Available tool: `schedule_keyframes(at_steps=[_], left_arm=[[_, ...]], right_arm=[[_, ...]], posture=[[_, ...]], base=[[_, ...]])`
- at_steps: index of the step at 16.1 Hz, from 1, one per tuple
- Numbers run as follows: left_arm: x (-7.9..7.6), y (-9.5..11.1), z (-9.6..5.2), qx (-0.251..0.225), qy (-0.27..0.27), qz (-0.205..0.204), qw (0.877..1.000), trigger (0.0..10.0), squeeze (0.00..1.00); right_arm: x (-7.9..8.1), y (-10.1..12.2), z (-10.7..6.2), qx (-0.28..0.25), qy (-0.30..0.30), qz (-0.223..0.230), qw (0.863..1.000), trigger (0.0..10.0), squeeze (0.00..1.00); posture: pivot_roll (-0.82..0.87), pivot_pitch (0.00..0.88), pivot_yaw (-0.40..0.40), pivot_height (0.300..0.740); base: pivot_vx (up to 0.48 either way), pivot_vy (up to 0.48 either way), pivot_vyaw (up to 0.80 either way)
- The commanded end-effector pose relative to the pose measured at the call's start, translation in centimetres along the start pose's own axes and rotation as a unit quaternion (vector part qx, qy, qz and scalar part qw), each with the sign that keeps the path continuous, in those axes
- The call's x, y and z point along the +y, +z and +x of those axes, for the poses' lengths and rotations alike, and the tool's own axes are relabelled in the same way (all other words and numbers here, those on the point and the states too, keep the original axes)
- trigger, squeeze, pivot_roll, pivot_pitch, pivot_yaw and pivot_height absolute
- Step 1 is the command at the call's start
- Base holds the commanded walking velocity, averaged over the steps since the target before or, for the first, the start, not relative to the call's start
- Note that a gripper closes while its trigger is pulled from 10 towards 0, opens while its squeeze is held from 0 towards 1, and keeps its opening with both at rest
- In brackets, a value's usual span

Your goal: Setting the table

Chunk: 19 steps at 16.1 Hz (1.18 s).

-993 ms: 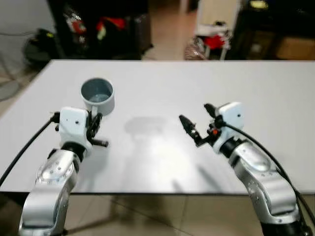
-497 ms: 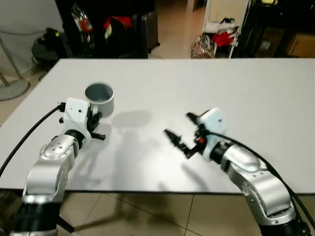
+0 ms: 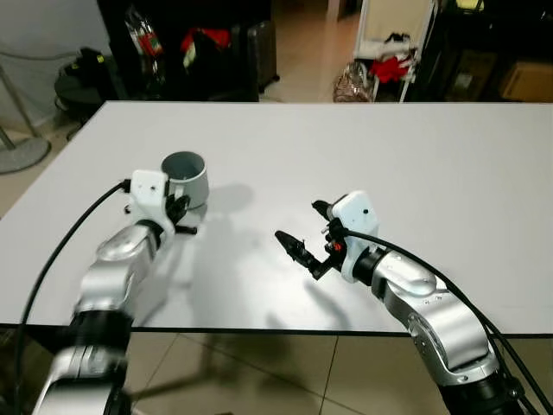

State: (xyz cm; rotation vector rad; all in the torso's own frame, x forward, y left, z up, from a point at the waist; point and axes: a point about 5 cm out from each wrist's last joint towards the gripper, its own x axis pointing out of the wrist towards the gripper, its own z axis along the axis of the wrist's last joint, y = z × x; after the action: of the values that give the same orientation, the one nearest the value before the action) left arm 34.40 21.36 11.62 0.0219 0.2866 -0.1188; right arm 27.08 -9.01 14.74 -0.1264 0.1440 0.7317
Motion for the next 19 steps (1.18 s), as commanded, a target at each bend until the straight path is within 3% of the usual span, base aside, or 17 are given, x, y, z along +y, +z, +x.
schedule_keyframes(at_steps=[1,6,15,16,19], left_arm=[[0.4,0.6,0.7,-0.011,0.008,0.005,1.0,10.0,0.0],[1.0,0.6,1.8,0.01,0.014,0.021,1.0,10.0,0.0],[1.5,-0.2,1.9,0.019,-0.005,-0.003,1.0,10.0,0.0],[1.5,-0.3,1.9,0.017,-0.007,-0.008,1.0,10.0,1.0],[2.0,-0.1,1.4,-0.006,-0.019,-0.024,1.0,10.0,1.0]], right_arm=[[-0.1,0.4,0.1,-0.007,-0.003,-0.007,1.0,10.0,0.0],[-0.2,0.1,-0.5,0.003,-0.013,0.002,1.0,10.0,0.0],[0.7,0.3,-0.5,-0.007,0.028,0.009,1.0,10.0,0.0],[0.7,0.3,-0.5,-0.008,0.029,0.01,0.999,10.0,0.0],[0.8,0.3,-0.4,-0.01,0.032,0.013,0.999,10.0,0.0]], posture=[[-0.04,0.0,0.051,0.74],[-0.08,0.0,0.073,0.74],[-0.06,0.0,0.063,0.74],[-0.06,0.0,0.062,0.74],[-0.07,0.0,0.06,0.74]], base=[[0.0,0.0,0.0],[0.0,0.0,0.0],[0.0,0.0,0.0],[0.0,0.0,0.0],[0.0,0.0,0.0]])
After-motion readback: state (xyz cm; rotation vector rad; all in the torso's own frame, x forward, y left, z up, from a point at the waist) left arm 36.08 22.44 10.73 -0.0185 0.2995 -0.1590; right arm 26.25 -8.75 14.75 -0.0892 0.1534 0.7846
